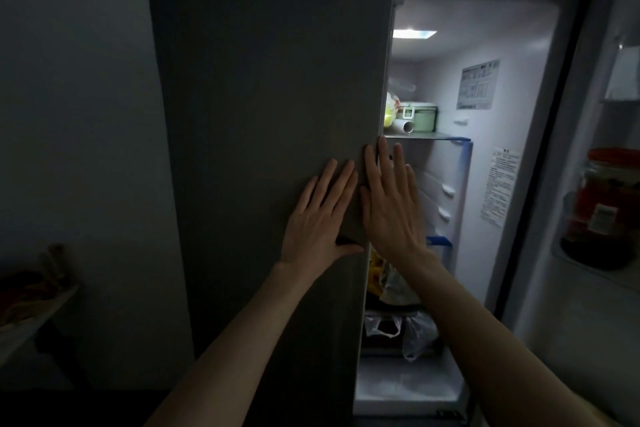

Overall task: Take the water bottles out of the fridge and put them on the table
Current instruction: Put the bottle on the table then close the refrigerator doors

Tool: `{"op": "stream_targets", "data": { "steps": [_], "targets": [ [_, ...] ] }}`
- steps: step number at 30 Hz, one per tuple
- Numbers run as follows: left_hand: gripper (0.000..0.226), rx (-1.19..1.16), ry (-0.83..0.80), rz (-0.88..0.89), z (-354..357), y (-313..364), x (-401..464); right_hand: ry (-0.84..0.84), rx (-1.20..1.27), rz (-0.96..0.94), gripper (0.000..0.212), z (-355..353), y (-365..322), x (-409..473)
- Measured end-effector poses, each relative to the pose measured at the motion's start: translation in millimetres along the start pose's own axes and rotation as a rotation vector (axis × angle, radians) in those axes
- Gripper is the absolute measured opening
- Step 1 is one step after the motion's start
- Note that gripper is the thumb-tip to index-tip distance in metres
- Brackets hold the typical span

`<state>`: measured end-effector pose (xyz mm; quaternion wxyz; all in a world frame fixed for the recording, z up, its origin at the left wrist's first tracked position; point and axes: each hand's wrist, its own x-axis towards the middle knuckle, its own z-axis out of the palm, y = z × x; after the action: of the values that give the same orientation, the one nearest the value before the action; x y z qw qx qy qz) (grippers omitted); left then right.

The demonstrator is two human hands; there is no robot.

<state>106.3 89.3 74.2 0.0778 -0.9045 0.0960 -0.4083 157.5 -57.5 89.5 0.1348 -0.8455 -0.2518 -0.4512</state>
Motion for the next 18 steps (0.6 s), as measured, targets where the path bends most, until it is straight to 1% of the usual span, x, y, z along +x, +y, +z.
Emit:
{"op": "stream_targets", "data": {
  "steps": [3,6,8,10,12,16,18],
  "targets": [
    [0.128,0.000,0.022,-0.003,-0.7,0.4,0.9,-0.024,-0.006,0.017,0.069,-2.7,-3.6,1.1],
    [0.129,-0.018,0.034,-0.044,-2.3,7.1,-1.9,-0.074,0.038,0.046,0.068,-18.0,-16.3,-3.5],
    [0.121,-0.071,0.055,-0.117,-6.0,19.5,-2.3,-0.069,0.099,0.089,0.066,-37.7,-19.8,-11.3],
    [0.112,-0.161,0.074,-0.160,-14.3,41.9,0.9,-0.018,0.129,0.153,0.063,-62.8,-12.1,-24.4],
    [0.108,-0.317,0.088,-0.104,-23.2,75.6,6.4,0.060,0.097,0.214,0.060,-89.0,6.0,-42.5],
    [0.098,-0.656,0.149,0.090,-40.4,166.4,16.2,0.185,0.032,0.328,0.049,-149.4,51.5,-88.6],
    [0.091,-0.817,0.192,0.175,-52.3,212.9,19.2,0.264,-0.019,0.348,0.046,-184.3,71.0,-113.1]
  ]
}}
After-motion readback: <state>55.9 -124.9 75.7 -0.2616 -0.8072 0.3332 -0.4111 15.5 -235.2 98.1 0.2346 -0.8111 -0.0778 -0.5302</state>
